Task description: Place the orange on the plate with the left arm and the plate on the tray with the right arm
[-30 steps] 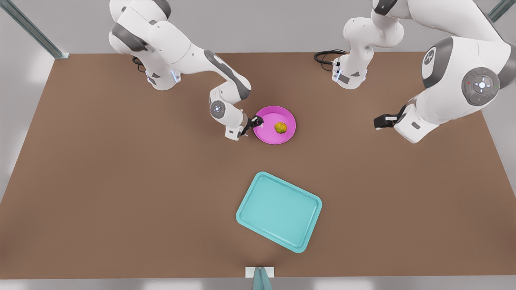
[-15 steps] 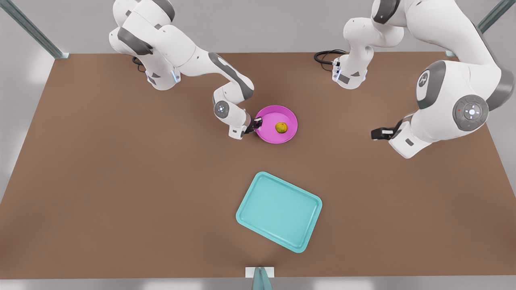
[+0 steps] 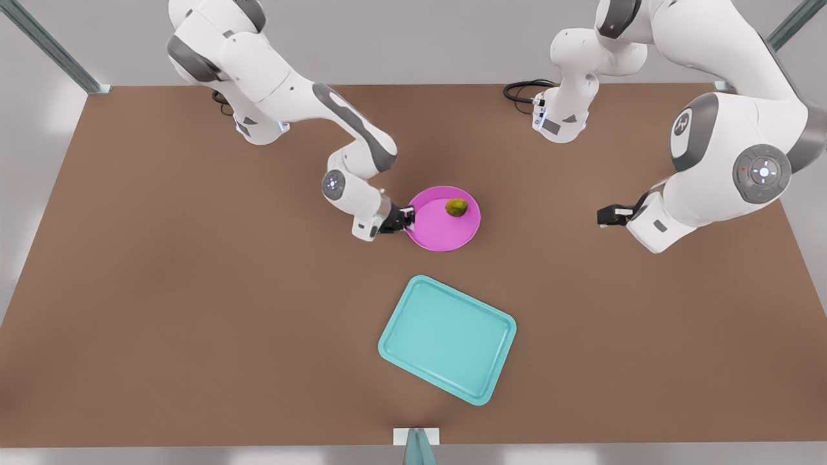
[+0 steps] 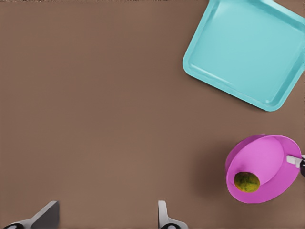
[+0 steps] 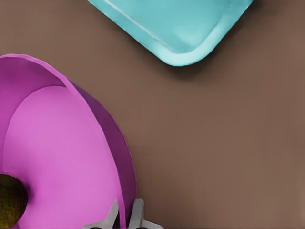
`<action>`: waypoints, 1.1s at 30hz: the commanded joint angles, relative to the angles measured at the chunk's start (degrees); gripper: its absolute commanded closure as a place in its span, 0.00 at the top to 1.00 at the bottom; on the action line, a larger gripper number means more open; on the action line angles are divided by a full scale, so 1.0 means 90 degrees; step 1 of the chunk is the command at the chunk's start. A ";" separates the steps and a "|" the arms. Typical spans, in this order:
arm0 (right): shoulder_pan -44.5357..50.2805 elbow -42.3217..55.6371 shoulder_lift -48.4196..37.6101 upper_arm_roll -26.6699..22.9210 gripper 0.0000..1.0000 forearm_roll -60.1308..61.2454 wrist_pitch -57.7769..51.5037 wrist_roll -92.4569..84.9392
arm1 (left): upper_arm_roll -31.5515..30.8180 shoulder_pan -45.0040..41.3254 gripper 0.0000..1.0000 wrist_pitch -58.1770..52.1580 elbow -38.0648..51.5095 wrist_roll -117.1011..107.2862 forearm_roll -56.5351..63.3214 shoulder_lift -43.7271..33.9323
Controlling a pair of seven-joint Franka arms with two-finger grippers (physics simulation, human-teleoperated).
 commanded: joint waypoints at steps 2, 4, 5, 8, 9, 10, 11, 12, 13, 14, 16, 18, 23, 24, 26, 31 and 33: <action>-0.0617 0.0588 0.0076 -0.0001 0.21 -0.0004 -0.0817 0.0046 | 0.0004 0.0002 1.00 0.0221 0.0009 0.0130 0.0004 0.0040; -0.1008 0.1155 0.0310 -0.0010 0.21 -0.0014 -0.1256 0.0046 | -0.0016 -0.0008 1.00 0.0211 0.0009 0.0140 0.0014 0.0040; -0.1135 0.1379 0.0466 -0.0030 0.21 -0.0014 -0.1413 0.0007 | 0.0033 -0.0008 1.00 0.0192 0.0009 0.0130 0.0014 -0.0057; -0.1252 0.2297 0.1140 -0.0128 0.21 -0.0082 -0.1647 -0.0022 | 0.0121 -0.0017 1.00 0.0045 -0.0040 0.0022 0.0277 -0.0214; -0.1243 0.2571 0.1374 -0.0137 0.21 -0.0112 -0.1647 -0.0022 | 0.0121 -0.0008 1.00 -0.0013 -0.0060 0.0042 0.0443 -0.0233; -0.1194 0.2960 0.1706 -0.0128 0.21 -0.0122 -0.1647 -0.0013 | 0.0199 0.0031 1.00 -0.0014 -0.0070 0.0081 0.0279 -0.0175; -0.1096 0.3303 0.1979 -0.0137 0.21 -0.0122 -0.1647 -0.0003 | 0.0355 0.0061 1.00 -0.0004 -0.0070 0.0061 -0.0152 -0.0155; -0.1047 0.3488 0.2116 -0.0176 0.21 -0.0122 -0.1647 -0.0003 | 0.0365 0.0061 1.00 -0.0013 -0.0050 0.0061 -0.0152 -0.0174; -0.0833 0.3850 0.2380 -0.0362 0.21 -0.0131 -0.1647 -0.0003 | 0.0443 0.0071 1.00 0.0016 -0.0011 0.0149 -0.0143 -0.0223; -0.0706 0.4172 0.2634 -0.0450 0.21 -0.0131 -0.1647 -0.0003 | 0.0531 0.0071 1.00 0.0025 0.0009 0.0159 -0.0162 -0.0243; -0.0510 0.4739 0.3084 -0.0518 0.21 -0.0131 -0.1647 0.0007 | 0.0619 0.0071 1.00 0.0016 0.0009 0.0169 -0.0162 -0.0262; -0.0452 0.5071 0.3367 -0.0635 0.21 -0.0141 -0.1647 -0.0003 | 0.0726 0.0071 1.00 0.0025 0.0009 0.0305 -0.0162 -0.0311; -0.0471 0.6096 0.4021 -0.0762 0.21 -0.0122 -0.1970 0.0046 | 0.0707 0.0071 1.00 0.0016 -0.0011 0.0374 -0.0182 -0.0380; -0.0481 0.6155 0.4080 -0.0762 0.21 -0.0102 -0.1980 0.0056 | 0.0707 0.0070 1.00 0.0006 -0.0011 0.0442 -0.0182 -0.0380; -0.0481 0.6165 0.4109 -0.0762 0.21 -0.0102 -0.1970 0.0056 | 0.0707 0.0071 1.00 0.0016 -0.0011 0.0550 -0.0162 -0.0380; -0.0451 0.6145 0.4041 -0.0743 1.00 -0.0112 -0.2028 0.0036 | 0.0707 0.0061 1.00 0.0016 -0.0011 0.0550 -0.0152 -0.0360; -0.0442 0.6116 0.4021 -0.0743 1.00 -0.0102 -0.2028 0.0036 | 0.0707 0.0071 1.00 0.0016 -0.0011 0.0550 -0.0152 -0.0350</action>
